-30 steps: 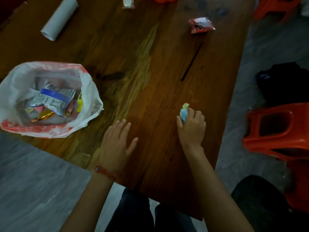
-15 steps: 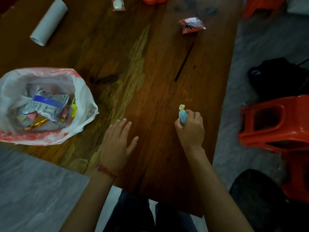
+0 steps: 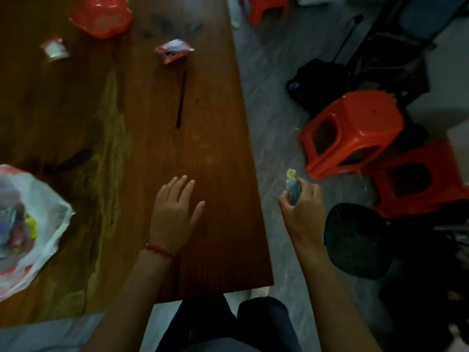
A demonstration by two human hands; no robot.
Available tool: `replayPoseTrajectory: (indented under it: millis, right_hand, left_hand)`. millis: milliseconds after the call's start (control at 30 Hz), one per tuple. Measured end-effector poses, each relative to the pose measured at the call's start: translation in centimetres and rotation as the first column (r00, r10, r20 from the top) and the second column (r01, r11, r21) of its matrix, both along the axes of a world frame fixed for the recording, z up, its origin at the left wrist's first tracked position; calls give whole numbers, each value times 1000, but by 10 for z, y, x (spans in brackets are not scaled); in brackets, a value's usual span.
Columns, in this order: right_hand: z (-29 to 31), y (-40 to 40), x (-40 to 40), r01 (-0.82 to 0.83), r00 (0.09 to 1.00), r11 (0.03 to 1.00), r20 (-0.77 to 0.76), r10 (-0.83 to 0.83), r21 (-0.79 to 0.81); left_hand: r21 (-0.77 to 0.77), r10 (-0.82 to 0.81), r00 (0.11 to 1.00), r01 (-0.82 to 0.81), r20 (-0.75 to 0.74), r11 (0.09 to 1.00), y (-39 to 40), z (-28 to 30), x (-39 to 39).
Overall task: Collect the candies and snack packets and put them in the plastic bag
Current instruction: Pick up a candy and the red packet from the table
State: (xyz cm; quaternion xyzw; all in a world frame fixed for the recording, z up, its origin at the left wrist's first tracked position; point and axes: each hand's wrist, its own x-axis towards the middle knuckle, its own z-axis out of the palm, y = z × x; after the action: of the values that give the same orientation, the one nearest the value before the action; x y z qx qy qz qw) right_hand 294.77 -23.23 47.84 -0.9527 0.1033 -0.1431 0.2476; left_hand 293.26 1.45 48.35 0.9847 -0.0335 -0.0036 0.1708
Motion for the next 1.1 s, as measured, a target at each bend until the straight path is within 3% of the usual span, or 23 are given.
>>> replayPoseTrajectory:
  millis: [233, 533, 833, 1100]
  right_hand:
    - [-2, -92, -27, 172, 985, 985, 32, -172, 28]
    - [-2, -206, -16, 134, 989, 991, 69, -134, -5]
    - [-1, -253, 49, 94, 992, 995, 86, -95, 19]
    - [3, -270, 148, 87, 990, 996, 109, -88, 8]
  left_hand:
    - [12, -79, 996, 79, 36, 997, -77, 2, 11]
    - [-5, -21, 999, 21, 49, 1000, -193, -3, 23]
    - [9, -32, 995, 31, 94, 999, -246, 0, 73]
    - [8, -25, 995, 24, 92, 1000, -268, 0, 177]
